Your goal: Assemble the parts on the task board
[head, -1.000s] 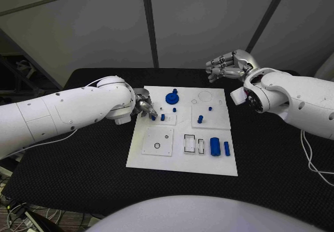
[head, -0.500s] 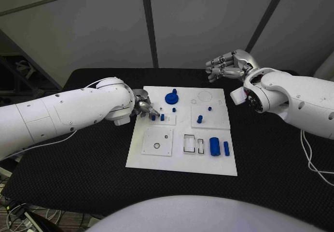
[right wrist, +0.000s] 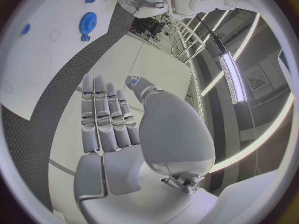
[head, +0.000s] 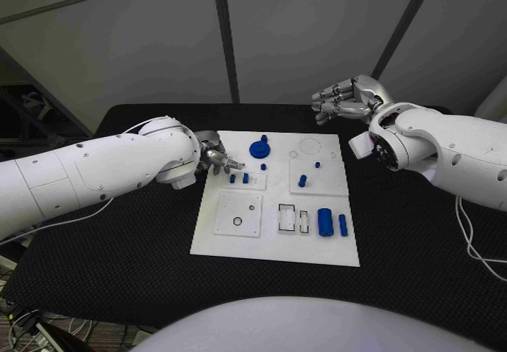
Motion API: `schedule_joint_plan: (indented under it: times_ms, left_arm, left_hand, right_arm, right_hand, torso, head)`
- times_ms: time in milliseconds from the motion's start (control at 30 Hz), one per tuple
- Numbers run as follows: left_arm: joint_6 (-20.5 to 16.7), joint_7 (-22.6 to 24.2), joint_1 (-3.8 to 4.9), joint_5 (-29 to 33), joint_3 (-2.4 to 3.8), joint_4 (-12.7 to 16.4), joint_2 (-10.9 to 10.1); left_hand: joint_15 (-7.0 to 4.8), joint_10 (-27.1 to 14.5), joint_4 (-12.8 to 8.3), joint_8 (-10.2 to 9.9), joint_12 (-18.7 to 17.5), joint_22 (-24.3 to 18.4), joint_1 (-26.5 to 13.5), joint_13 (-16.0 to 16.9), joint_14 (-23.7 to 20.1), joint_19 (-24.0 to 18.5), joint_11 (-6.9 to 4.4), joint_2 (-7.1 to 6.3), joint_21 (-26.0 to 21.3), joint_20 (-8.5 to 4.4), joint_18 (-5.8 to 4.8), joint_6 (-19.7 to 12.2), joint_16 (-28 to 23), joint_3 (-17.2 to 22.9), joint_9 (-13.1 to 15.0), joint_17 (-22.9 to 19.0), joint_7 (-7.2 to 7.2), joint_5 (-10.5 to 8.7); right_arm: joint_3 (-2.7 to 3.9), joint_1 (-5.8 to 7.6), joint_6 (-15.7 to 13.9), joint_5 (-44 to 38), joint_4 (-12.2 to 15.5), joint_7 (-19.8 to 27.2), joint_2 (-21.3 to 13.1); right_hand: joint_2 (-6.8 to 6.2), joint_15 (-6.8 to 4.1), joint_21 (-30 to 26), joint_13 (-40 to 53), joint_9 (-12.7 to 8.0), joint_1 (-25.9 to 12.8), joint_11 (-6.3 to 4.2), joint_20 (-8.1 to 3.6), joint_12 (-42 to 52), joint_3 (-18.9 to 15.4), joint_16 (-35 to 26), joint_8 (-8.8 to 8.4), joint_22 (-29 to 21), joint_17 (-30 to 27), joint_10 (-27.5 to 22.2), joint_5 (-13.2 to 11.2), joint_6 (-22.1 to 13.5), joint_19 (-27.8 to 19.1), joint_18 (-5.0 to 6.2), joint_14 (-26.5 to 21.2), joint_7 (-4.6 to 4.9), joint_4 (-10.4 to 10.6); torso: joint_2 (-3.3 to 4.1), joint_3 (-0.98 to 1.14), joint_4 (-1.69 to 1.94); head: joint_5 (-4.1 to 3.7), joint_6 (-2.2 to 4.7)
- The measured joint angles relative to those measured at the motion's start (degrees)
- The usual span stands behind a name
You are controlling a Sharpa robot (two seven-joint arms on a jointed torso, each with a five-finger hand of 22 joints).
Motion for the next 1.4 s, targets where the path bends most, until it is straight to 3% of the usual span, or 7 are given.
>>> schedule_joint_plan:
  times_ms: [200,233,300,533,700,1000,1400]
  left_arm:
    - [-3.7,3.2,0.02,1.3,0.05,-0.2,0.2]
    - [-4.5,4.5,0.02,1.6,0.05,-0.2,0.4]
    - [-5.7,6.6,0.02,2.0,0.06,-0.3,0.8]
    - [-9.8,15.0,0.04,0.0,0.06,-0.5,2.7]
    - [-10.9,19.4,0.05,-5.8,0.00,-1.2,4.4]
    - [-10.6,22.4,0.03,-16.1,-0.95,-3.5,7.1]
    - [-8.9,23.2,-0.61,-22.6,-1.29,-6.4,9.4]
  left_hand:
    - [2.85,-8.6,-0.3,-2.9,-4.1,-7.8,5.9,-2.3,-2.5,-14.3,2.81,-0.14,-22.0,1.89,0.22,-6.4,-11.8,-2.6,-2.2,-5.3,2.81,0.24]
    - [3.35,-10.2,-0.6,-3.1,-4.8,-11.7,7.2,-2.8,-5.2,-18.4,3.32,-0.16,-28.4,2.39,4.11,-7.1,-17.2,-2.9,-2.8,-9.2,3.23,0.24]
    - [4.68,-14.5,-1.8,-4.0,-6.9,-17.2,11.0,-4.2,-13.4,-24.8,4.48,-0.30,-37.6,3.40,4.96,-8.3,-30.0,-3.0,-4.0,-18.4,4.42,0.24]
    - [6.43,-19.2,-6.0,-6.0,-13.0,-22.7,21.6,-10.9,-21.0,-28.9,5.95,-0.92,-45.9,5.70,4.96,-9.6,-38.2,0.3,-9.0,-26.8,5.10,-1.87]
    - [6.07,-19.5,-6.2,-7.0,-15.0,-21.8,23.0,-14.9,-16.8,-25.1,6.25,-1.41,-44.2,5.46,4.95,-9.1,-32.3,1.3,-12.4,-27.0,4.66,-10.21]
    - [4.73,-18.7,-5.2,-8.4,-18.9,-9.9,22.9,-21.1,-7.0,-12.8,5.39,-2.15,-26.8,4.11,4.88,-6.2,-14.7,2.7,-17.0,-18.7,3.01,-10.28]
    - [3.62,-15.0,-4.9,-9.2,-22.3,0.0,23.0,-25.7,-1.0,-3.7,4.34,-2.63,-10.4,2.88,-1.30,-3.2,-4.9,4.5,-19.6,-12.4,2.40,-10.27]
  right_arm:
    - [0.00,0.00,0.0,0.0,-0.1,0.0,0.0]
    - [0.00,0.00,0.0,0.0,-0.1,0.0,0.0]
    - [0.00,0.00,0.0,0.0,-0.1,0.0,0.0]
    - [0.00,0.00,0.0,0.0,-0.2,0.0,0.2]
    - [0.00,0.00,0.0,0.1,-0.3,0.0,0.3]
    - [0.00,0.00,0.1,0.2,-0.3,0.0,0.6]
    - [0.00,0.00,0.1,0.2,-0.2,0.0,0.6]
  right_hand:
    - [0.01,0.00,0.0,0.0,0.0,0.0,-0.22,0.00,0.0,-0.2,0.0,0.00,0.0,0.1,-0.2,0.2,0.0,0.0,0.00,0.0,0.00,0.2]
    - [0.02,0.00,0.0,0.0,0.0,0.0,-0.21,0.00,0.0,-0.2,0.0,0.00,0.0,0.1,-0.2,0.2,0.0,0.0,0.00,0.0,0.00,0.2]
    - [0.31,0.00,0.0,0.0,0.0,-0.3,-0.21,0.00,0.0,-0.2,0.0,0.00,0.0,0.1,-0.2,0.2,0.0,0.0,0.00,0.0,0.00,0.2]
    - [0.31,0.00,0.0,0.0,0.0,-0.3,-0.21,0.00,0.0,-0.2,0.0,0.00,0.0,0.0,-0.2,0.2,0.0,0.0,0.00,0.0,0.00,0.2]
    - [0.31,0.00,0.0,0.0,0.0,-0.3,-0.21,0.00,0.0,-0.2,0.0,0.00,0.0,0.0,-0.2,0.2,0.0,0.0,0.00,0.0,0.00,0.2]
    - [0.30,0.00,0.0,0.0,0.0,-0.3,-0.21,0.00,0.0,-0.2,0.0,0.00,0.0,0.0,-0.2,0.2,0.0,0.0,0.00,0.0,0.00,0.2]
    - [0.30,0.00,0.0,0.0,0.0,-0.3,-0.21,0.00,0.0,-0.2,0.0,0.00,0.0,0.0,-0.2,0.2,0.0,0.0,0.00,0.0,0.00,0.2]
  torso:
    - [0.00,0.04,-0.01]
    - [0.00,0.04,-0.01]
    - [0.00,0.07,-0.01]
    - [0.03,0.10,-0.06]
    - [0.06,0.12,-0.10]
    - [0.09,0.08,-0.10]
    - [0.09,0.03,-0.04]
  head:
    - [-0.27,0.01]
    - [-0.32,0.01]
    - [-0.44,0.01]
    - [-0.82,0.01]
    - [-0.97,0.01]
    - [-1.22,0.01]
    - [-1.52,0.01]
